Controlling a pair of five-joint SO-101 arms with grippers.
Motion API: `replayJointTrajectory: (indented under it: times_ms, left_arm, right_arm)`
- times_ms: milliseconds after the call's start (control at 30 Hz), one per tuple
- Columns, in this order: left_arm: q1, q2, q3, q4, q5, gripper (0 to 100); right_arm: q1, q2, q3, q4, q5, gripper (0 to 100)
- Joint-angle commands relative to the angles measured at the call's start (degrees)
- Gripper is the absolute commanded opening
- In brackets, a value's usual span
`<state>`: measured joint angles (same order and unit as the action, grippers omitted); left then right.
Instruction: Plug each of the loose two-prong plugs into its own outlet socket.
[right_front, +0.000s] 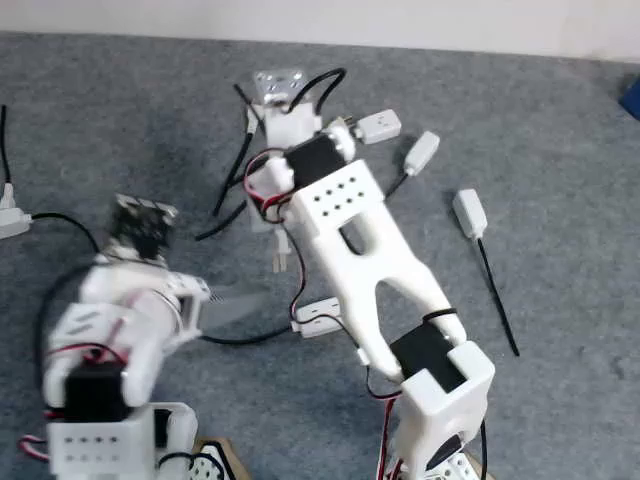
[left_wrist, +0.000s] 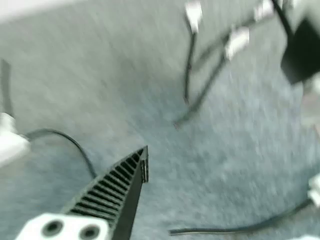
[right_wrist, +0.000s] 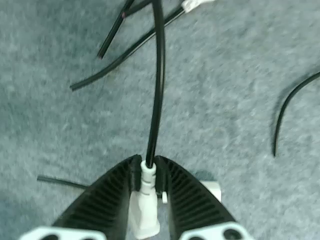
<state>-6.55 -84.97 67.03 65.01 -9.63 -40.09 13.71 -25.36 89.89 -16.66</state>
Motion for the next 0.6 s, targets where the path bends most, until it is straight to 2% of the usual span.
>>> replayJointTrajectory:
  times_ms: [0,133,433,567]
  left_arm:
    - [3.30,-7.52,5.93,-2.90,0.70,57]
    - [4.88,-7.69,6.02,-3.08,0.97,54]
    - [4.62,-8.04,8.40,-3.60,0.79,54]
    - [4.62,-7.87,12.26,-7.30,0.62,54]
  right_arm:
    - [-2.68,-1.10,-0.40,2.15,-0.70,0.6]
    - [-4.88,-3.82,2.59,3.47,-0.35,0.6]
    - [-5.58,-21.32,34.59,-17.27,0.18,0.6]
    - [-5.32,-28.97,40.57,-18.68,0.70,0.6]
